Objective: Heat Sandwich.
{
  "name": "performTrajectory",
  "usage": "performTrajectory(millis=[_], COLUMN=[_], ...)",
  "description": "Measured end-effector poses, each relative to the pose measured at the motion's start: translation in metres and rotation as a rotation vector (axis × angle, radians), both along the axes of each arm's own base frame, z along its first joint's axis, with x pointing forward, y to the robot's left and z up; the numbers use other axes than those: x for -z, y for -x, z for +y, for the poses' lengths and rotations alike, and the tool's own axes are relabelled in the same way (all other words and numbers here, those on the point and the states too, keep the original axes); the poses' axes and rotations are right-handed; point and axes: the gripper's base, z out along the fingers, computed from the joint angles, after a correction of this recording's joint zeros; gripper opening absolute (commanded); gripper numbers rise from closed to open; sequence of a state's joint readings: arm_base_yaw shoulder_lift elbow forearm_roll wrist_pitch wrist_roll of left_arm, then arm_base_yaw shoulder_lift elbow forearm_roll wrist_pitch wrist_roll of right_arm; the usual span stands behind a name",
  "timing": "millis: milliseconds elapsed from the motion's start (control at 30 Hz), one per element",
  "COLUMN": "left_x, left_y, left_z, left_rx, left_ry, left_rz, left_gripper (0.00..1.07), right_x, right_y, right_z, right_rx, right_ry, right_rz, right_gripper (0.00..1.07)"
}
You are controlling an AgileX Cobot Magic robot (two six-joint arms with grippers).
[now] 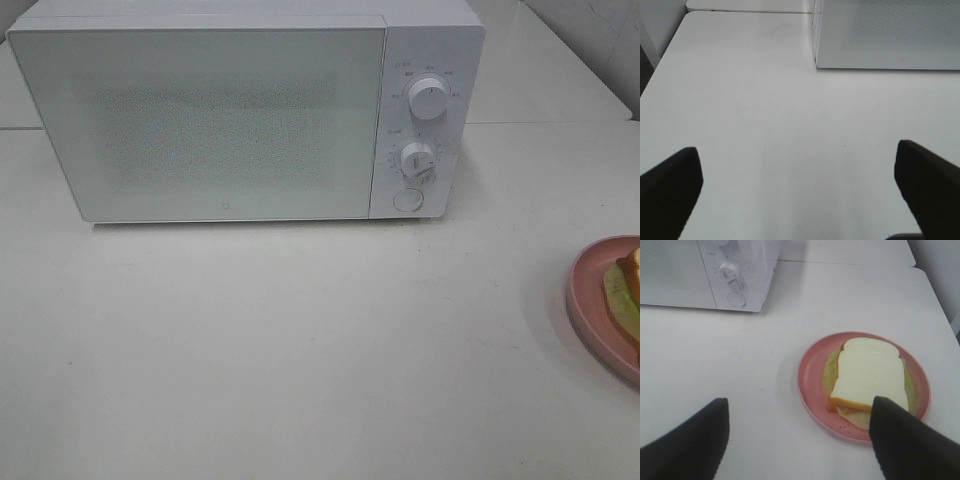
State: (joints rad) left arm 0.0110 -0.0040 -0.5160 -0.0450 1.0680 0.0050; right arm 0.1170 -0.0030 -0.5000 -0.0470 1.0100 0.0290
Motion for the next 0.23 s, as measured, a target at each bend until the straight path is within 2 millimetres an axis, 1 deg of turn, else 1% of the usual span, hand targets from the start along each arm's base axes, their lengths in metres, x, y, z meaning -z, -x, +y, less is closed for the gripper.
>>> performTrajectory(millis=[233], left_x=[0.0000], left_y=[0.0000], left_z=[0.0000], left_rx=[0.000], left_ry=[0.000], left_rz=[0.000], left_gripper=[1.00], right_x=[0.0000], right_y=[0.0000], right_z=[0.0000], right_rx=[0.000], right_ry=[0.000], right_rz=[0.000], right_gripper=[0.75])
